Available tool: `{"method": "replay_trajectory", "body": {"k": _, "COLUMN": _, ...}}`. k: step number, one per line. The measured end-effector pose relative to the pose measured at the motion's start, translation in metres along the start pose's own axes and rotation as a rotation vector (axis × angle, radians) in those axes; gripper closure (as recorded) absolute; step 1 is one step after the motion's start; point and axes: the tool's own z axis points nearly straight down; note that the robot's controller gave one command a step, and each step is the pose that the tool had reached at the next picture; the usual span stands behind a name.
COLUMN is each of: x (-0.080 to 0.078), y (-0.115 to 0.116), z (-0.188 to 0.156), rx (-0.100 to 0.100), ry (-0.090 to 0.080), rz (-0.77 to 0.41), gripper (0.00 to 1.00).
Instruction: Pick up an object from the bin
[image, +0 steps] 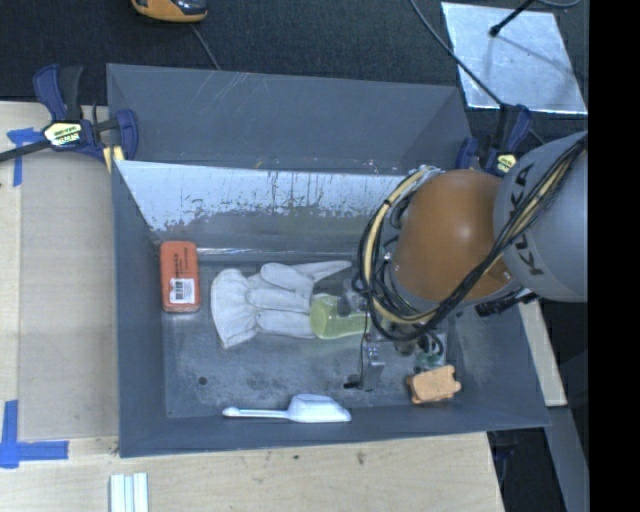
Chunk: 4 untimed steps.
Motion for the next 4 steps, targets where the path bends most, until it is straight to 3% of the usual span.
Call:
{"method": "replay_trajectory", "body": {"k": 1, "x": -0.002, "y": 0.000, "z": -0.005, "rx": 0.000, "ry": -0.008, "rz": 0.001, "gripper": 0.00}}
{"method": "replay_trajectory", "body": {"k": 2, "x": -0.066, "y": -0.065, "z": 0.006, "rx": 0.002, "ry": -0.012, "rz": -0.072, "gripper": 0.00}}
{"method": "replay_trajectory", "body": {"k": 3, "x": -0.062, "y": -0.057, "z": 0.013, "rx": 0.001, "ry": -0.008, "rz": -0.117, "gripper": 0.00}}
{"method": "replay_trajectory", "body": {"k": 4, "x": -0.087, "y": -0.039, "z": 0.008, "rx": 0.002, "ry": -0.010, "rz": -0.401, "gripper": 0.00}}
